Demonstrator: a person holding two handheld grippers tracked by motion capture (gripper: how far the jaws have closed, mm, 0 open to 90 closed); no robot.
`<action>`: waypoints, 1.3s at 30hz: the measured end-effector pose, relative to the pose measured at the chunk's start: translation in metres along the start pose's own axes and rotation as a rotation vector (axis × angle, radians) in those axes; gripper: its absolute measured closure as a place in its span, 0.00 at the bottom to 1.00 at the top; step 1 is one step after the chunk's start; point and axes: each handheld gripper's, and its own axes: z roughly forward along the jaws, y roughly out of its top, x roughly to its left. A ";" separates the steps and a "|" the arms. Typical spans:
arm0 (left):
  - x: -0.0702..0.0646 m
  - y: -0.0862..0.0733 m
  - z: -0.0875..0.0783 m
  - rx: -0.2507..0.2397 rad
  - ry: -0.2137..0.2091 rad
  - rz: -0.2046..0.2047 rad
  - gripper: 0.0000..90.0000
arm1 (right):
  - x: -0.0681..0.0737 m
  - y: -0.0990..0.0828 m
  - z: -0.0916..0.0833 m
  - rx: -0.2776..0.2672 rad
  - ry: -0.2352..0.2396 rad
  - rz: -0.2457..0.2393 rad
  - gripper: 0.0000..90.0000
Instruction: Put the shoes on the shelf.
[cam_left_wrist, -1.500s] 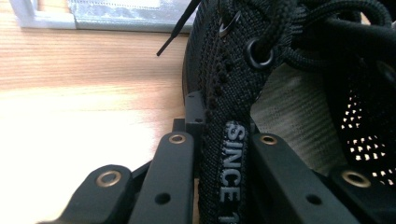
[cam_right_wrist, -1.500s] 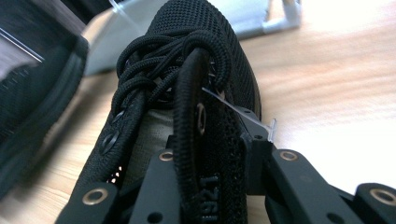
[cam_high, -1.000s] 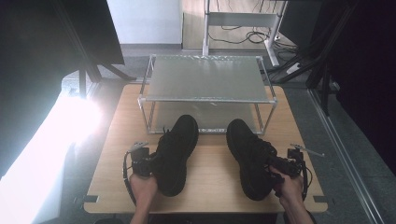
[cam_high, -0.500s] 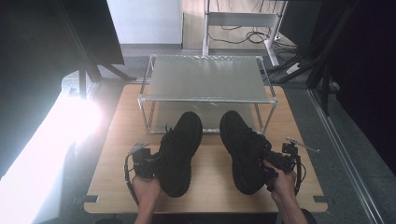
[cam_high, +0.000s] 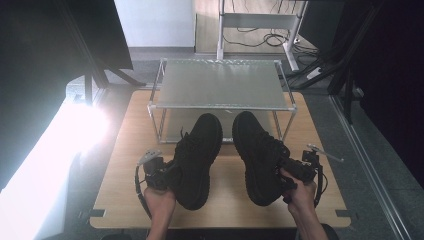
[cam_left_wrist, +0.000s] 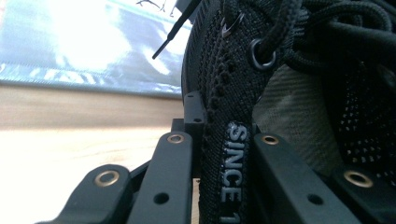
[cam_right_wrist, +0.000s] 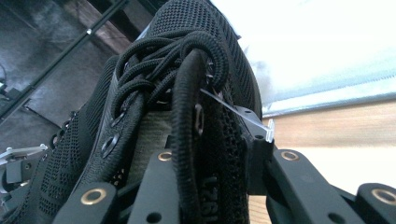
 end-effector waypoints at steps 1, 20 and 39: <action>-0.001 0.001 0.000 -0.002 -0.004 -0.001 0.91 | 0.001 0.001 0.000 -0.004 0.003 -0.001 0.82; -0.016 0.039 0.000 -0.070 -0.028 -0.012 0.91 | 0.028 0.027 0.006 -0.064 0.039 0.013 0.82; -0.020 0.083 0.020 -0.115 0.025 -0.056 0.90 | 0.051 0.061 0.031 -0.120 -0.007 0.037 0.82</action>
